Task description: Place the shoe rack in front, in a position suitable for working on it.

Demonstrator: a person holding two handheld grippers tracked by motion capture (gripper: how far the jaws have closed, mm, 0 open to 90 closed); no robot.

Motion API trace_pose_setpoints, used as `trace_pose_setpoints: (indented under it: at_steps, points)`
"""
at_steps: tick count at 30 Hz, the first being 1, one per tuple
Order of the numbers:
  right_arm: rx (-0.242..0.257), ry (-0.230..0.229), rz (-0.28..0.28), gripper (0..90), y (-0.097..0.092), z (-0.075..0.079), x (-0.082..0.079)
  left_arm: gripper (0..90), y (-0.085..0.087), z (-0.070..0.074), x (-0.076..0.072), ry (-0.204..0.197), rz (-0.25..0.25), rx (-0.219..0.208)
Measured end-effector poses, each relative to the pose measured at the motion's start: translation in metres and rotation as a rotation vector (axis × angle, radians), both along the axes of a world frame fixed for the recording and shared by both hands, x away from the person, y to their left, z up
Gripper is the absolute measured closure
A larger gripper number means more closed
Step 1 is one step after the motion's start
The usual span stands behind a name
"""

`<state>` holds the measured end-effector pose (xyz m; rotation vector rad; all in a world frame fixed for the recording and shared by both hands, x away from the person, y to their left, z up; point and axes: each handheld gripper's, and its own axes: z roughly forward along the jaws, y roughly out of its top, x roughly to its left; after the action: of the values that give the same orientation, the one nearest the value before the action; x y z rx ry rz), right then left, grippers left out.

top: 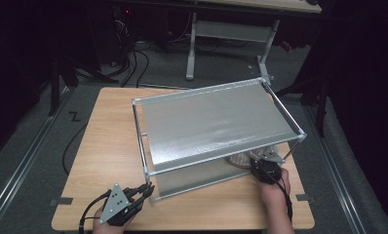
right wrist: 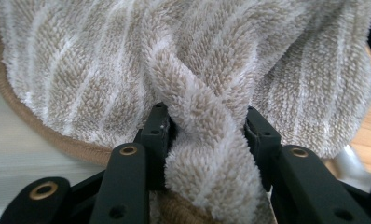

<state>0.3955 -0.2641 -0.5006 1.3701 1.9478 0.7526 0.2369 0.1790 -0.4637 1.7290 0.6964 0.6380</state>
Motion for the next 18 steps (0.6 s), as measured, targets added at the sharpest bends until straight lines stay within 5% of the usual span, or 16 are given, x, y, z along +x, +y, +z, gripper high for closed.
trace_pose_setpoints:
  at_steps: [7, 18]
  points:
    - [-0.005, 0.018, 0.085, 60.1, 0.032, 0.001, -0.007, 79.9, -0.006, 0.0, -0.001, -0.008, -0.023, 0.011]
    - [0.014, 0.04, 0.369, 60.1, 0.118, 0.001, -0.035, 79.8, -0.012, 0.0, -0.001, -0.013, -0.036, 0.01]
